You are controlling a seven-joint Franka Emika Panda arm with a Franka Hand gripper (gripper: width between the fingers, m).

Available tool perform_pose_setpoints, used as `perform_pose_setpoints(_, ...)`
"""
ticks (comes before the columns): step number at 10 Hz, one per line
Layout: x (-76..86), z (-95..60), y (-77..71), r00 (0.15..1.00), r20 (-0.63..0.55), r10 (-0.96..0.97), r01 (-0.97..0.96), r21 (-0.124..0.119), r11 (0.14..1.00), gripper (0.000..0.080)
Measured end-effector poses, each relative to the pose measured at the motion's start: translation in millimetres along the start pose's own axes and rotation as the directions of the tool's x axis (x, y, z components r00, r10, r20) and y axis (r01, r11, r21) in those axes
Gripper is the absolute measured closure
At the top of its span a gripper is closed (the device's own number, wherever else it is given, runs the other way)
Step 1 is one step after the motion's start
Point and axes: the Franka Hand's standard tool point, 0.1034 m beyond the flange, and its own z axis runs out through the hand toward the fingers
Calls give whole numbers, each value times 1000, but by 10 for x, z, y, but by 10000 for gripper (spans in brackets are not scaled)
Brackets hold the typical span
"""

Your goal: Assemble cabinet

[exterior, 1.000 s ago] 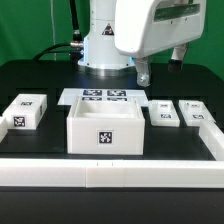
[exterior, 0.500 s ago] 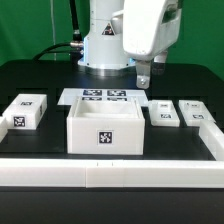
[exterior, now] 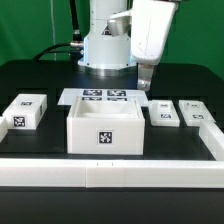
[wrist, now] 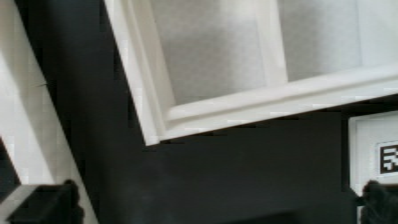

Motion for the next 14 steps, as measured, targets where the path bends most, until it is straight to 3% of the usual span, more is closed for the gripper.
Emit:
perform_pose_setpoints(1, -55, 43, -39, 996, -1, -94, 94, 3, 996, 1)
perform_pose_setpoints(2, -169, 132, -171, 977, -3, -213, 213, 14, 977, 1)
perform_pose_setpoints(4, -326, 204, -378, 977, -8, -214, 214, 26, 977, 1)
perform_pose_setpoints(8, -321, 214, -369, 977, -8, -215, 215, 27, 976, 1)
perform_pose_setpoints(9, -322, 228, -383, 976, -10, -218, 218, 24, 976, 1)
perform_pose_setpoints(10, -335, 339, -538, 972, -34, -234, 233, -25, 972, 1)
perform_pose_setpoints(11, -363, 453, -746, 973, -37, -226, 226, 7, 974, 1)
perform_pose_setpoints(14, -393, 517, -774, 974, -38, -222, 223, 16, 975, 1)
